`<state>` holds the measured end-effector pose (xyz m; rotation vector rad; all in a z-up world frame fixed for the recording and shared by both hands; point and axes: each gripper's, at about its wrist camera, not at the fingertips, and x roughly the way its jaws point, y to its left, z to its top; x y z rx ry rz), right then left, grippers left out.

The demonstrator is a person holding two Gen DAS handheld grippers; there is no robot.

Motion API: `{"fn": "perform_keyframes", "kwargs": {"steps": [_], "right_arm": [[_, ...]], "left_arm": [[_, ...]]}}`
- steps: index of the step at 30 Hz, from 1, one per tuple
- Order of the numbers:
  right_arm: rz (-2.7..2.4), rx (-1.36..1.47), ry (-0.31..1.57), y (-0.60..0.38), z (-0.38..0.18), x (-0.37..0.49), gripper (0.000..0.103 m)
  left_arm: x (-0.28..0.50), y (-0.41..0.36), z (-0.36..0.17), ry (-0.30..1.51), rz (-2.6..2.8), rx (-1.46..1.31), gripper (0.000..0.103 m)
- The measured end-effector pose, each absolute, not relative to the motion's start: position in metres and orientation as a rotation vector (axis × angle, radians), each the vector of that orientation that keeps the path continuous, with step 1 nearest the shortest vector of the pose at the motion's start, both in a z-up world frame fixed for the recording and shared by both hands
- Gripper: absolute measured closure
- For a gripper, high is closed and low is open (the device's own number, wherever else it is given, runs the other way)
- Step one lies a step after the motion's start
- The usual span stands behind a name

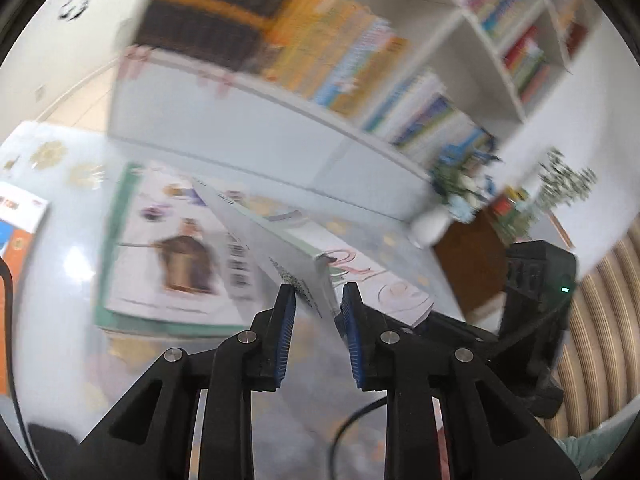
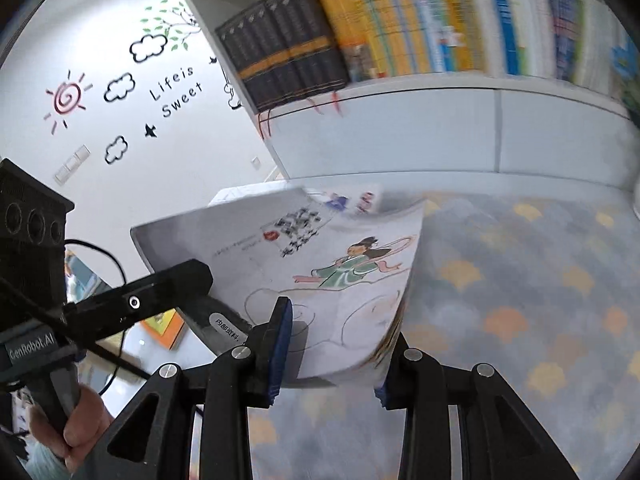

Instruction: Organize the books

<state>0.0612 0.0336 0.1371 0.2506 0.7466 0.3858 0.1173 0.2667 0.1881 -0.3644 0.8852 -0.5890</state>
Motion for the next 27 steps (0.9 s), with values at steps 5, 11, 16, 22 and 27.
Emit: {"fn": "perform_keyframes", "kwargs": {"steps": [5,11,16,22,27], "right_arm": [[0.334,0.178,0.8,0.082,0.115,0.114,0.069],[0.281,0.174,0.866,0.096,0.096,0.136,0.069],[0.254,0.141,0.937,0.103,0.075,0.149,0.069],[0.309,0.253,1.084,0.065,0.076,0.152,0.066],[0.088,0.187,1.023,0.025,0.093,0.202,0.056]], "left_arm": [[0.165,0.303,0.14,0.972,-0.523,-0.395,0.085],[0.182,0.326,0.109,1.035,-0.483,-0.436,0.085],[0.182,0.371,0.099,1.031,-0.367,-0.469,0.085],[0.206,0.41,0.107,0.982,-0.234,-0.504,0.084],[0.253,0.399,0.091,1.024,-0.19,-0.524,0.084]]}}
